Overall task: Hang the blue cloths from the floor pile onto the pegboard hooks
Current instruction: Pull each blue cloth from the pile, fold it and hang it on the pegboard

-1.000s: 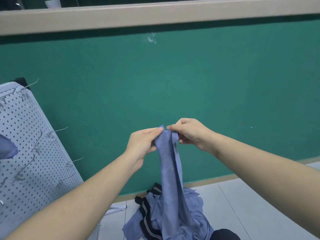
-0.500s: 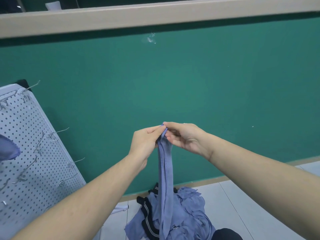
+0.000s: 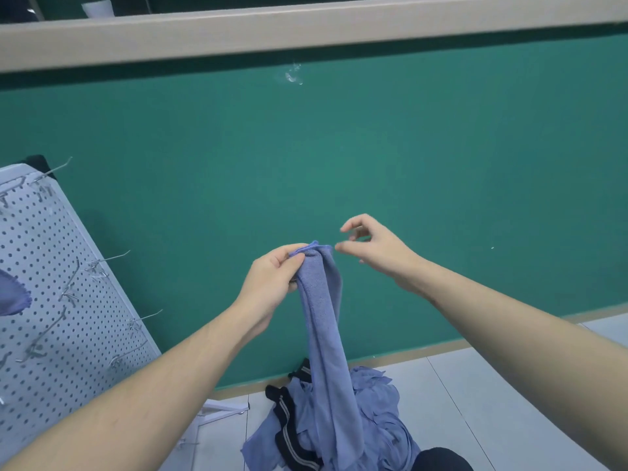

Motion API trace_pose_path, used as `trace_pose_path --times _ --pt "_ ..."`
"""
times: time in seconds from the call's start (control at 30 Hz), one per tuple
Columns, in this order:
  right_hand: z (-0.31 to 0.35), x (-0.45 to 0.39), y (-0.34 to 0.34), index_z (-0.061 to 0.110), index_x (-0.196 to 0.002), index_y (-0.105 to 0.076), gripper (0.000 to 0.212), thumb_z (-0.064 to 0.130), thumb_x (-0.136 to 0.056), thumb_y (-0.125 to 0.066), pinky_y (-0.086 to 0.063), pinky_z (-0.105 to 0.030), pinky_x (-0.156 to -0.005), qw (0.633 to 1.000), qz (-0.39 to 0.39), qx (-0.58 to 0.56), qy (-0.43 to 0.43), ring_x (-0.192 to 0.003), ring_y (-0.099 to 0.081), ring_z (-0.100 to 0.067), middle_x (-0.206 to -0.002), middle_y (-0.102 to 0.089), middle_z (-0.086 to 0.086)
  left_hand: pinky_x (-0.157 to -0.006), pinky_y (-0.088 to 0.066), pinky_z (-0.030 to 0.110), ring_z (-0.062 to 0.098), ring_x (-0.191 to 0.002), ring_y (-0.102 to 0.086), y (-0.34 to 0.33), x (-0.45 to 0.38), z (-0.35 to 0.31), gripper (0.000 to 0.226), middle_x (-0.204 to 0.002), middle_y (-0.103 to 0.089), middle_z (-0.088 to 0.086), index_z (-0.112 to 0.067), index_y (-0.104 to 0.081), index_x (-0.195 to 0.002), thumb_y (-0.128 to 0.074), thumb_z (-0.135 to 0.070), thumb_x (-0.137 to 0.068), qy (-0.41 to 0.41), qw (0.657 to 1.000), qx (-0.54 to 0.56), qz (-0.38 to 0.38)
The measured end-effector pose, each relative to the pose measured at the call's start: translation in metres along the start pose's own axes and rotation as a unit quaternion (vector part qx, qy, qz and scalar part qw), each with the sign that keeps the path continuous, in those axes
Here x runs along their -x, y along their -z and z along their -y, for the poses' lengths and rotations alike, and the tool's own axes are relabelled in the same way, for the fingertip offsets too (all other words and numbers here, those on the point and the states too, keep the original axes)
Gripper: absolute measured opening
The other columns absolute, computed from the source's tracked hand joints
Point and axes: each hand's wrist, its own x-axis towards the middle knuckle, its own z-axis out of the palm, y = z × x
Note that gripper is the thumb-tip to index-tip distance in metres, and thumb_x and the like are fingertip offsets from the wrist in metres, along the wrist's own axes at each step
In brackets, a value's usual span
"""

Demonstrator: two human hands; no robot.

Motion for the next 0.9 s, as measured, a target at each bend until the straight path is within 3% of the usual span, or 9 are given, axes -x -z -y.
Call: trace_pose_path --times 0.1,0.23,0.33,0.47,0.57,0.67,0.73,0.8,0.9 --pt "-0.018 -0.001 0.01 0.033 -0.119 -0.055 0.042 0.017 -0.087 -0.076 -0.036 -0.002 -0.08 0.982 0.097 0.135 0.087 -0.118 -0.045 -0.007 -0.129 -0.047 0.011 -0.082 -0.054 0.029 0.012 -0.093 -0.068 0.005 -0.002 -0.006 0.024 -0.098 -0.076 -0.008 -0.021 -0.069 -0.1 -0.049 -0.009 -0.104 -0.015 1.0 0.007 0.016" --pt "-0.026 -0.005 0.012 0.035 -0.115 -0.058 0.042 0.019 -0.084 -0.081 -0.032 0.004 -0.081 0.967 0.155 0.162 0.121 -0.118 -0.048 0.005 -0.13 -0.05 0.015 -0.078 -0.051 0.028 0.006 -0.081 -0.063 0.01 -0.004 -0.011 0.022 -0.087 -0.072 -0.011 -0.021 -0.064 -0.097 -0.047 -0.01 -0.105 -0.033 0.999 0.006 0.03" --pt "-0.023 -0.01 0.01 0.021 -0.097 -0.067 0.018 0.028 -0.085 -0.08 -0.037 -0.007 -0.079 0.951 0.183 0.215 0.128 -0.092 -0.054 0.002 -0.105 -0.064 0.004 -0.075 -0.05 0.027 0.006 -0.076 -0.062 0.013 -0.003 -0.011 0.02 -0.085 -0.071 -0.011 -0.022 -0.063 -0.097 -0.047 -0.012 -0.105 -0.035 0.999 0.002 0.031" --pt "-0.021 -0.008 0.014 0.008 -0.082 -0.058 0.042 0.048 -0.088 -0.071 -0.046 -0.034 -0.069 0.923 0.208 0.307 0.106 -0.068 -0.046 -0.013 -0.083 -0.064 -0.011 -0.084 -0.051 0.038 0.008 -0.081 -0.061 0.027 -0.003 -0.009 0.026 -0.09 -0.071 -0.013 -0.03 -0.068 -0.095 -0.048 -0.016 -0.105 -0.056 0.996 -0.064 -0.003" --pt "-0.019 -0.005 0.019 0.005 -0.083 -0.052 0.055 0.055 -0.082 -0.073 -0.041 -0.033 -0.067 0.954 0.161 0.229 0.109 -0.068 -0.045 -0.013 -0.075 -0.056 0.0 -0.089 -0.053 0.043 0.009 -0.083 -0.06 0.037 0.001 -0.003 0.031 -0.093 -0.07 -0.017 -0.039 -0.068 -0.093 -0.047 -0.02 -0.105 -0.057 0.99 -0.131 -0.013" --pt "-0.02 -0.002 0.015 0.013 -0.082 -0.046 0.036 0.029 -0.087 -0.077 -0.041 -0.032 -0.068 0.972 0.15 0.137 0.115 -0.068 -0.048 -0.012 -0.074 -0.056 0.005 -0.078 -0.054 0.042 0.008 -0.073 -0.057 0.037 0.006 -0.001 0.026 -0.085 -0.068 -0.017 -0.034 -0.065 -0.098 -0.045 -0.02 -0.106 -0.052 0.99 -0.13 -0.012" --pt "-0.017 0.003 0.009 0.019 -0.096 -0.044 0.031 0.017 -0.09 -0.074 -0.044 -0.03 -0.063 0.983 0.129 0.09 0.097 -0.066 -0.053 -0.015 -0.074 -0.065 0.003 -0.07 -0.053 0.034 0.007 -0.068 -0.057 0.035 0.01 -0.002 0.02 -0.083 -0.068 -0.015 -0.03 -0.061 -0.103 -0.043 -0.021 -0.107 -0.049 0.993 -0.103 -0.008" --pt "-0.013 0.006 0.005 0.023 -0.118 -0.044 0.042 0.014 -0.09 -0.074 -0.054 -0.028 -0.066 0.992 0.123 0.016 0.035 -0.072 -0.066 -0.018 -0.086 -0.075 -0.005 -0.065 -0.053 0.031 0.009 -0.067 -0.058 0.036 0.011 -0.004 0.012 -0.082 -0.067 -0.007 -0.027 -0.055 -0.106 -0.043 -0.023 -0.107 -0.05 0.996 -0.075 -0.015" --pt "-0.007 0.009 0.008 0.012 -0.117 -0.066 0.026 0.02 -0.092 -0.072 -0.06 -0.033 -0.082 0.987 0.152 -0.029 -0.04 -0.089 -0.073 -0.022 -0.103 -0.077 -0.011 -0.063 -0.053 0.029 0.008 -0.065 -0.057 0.041 0.011 -0.007 0.01 -0.076 -0.066 -0.008 -0.019 -0.051 -0.104 -0.045 -0.027 -0.106 -0.037 0.996 -0.065 -0.038"
